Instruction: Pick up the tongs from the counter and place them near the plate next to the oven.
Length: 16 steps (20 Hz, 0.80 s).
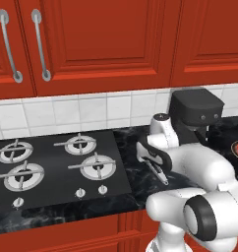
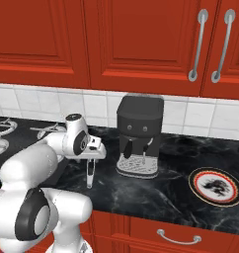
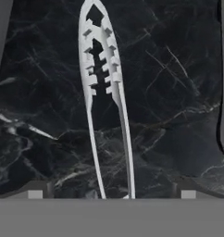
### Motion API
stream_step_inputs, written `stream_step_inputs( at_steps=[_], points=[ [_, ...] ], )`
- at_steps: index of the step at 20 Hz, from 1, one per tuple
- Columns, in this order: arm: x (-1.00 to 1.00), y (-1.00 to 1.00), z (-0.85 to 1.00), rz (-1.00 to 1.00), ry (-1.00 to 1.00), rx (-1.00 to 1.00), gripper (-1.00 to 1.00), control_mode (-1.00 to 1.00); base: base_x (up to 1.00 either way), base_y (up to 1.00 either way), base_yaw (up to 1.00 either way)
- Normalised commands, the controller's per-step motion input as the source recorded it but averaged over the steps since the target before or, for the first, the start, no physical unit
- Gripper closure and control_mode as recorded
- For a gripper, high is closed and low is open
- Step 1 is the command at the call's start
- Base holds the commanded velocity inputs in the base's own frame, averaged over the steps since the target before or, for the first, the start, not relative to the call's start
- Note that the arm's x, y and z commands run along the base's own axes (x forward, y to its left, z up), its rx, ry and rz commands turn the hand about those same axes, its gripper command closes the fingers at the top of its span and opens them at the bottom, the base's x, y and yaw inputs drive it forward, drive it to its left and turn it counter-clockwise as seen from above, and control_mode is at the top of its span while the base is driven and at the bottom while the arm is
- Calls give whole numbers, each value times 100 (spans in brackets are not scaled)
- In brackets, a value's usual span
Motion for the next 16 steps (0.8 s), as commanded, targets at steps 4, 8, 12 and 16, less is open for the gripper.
stream_step_inputs(
  at_steps=[4,8,12,16],
  points=[
    [10,0,-39,0,2,0,-100,-100,0,0,0],
    [14,0,-34,0,0,0,-100,-100,0,0,0],
    [9,0,-29,0,0,0,-100,-100,0,0,0],
    [10,0,-27,0,0,0,-100,-100,0,0,0]
  ],
)
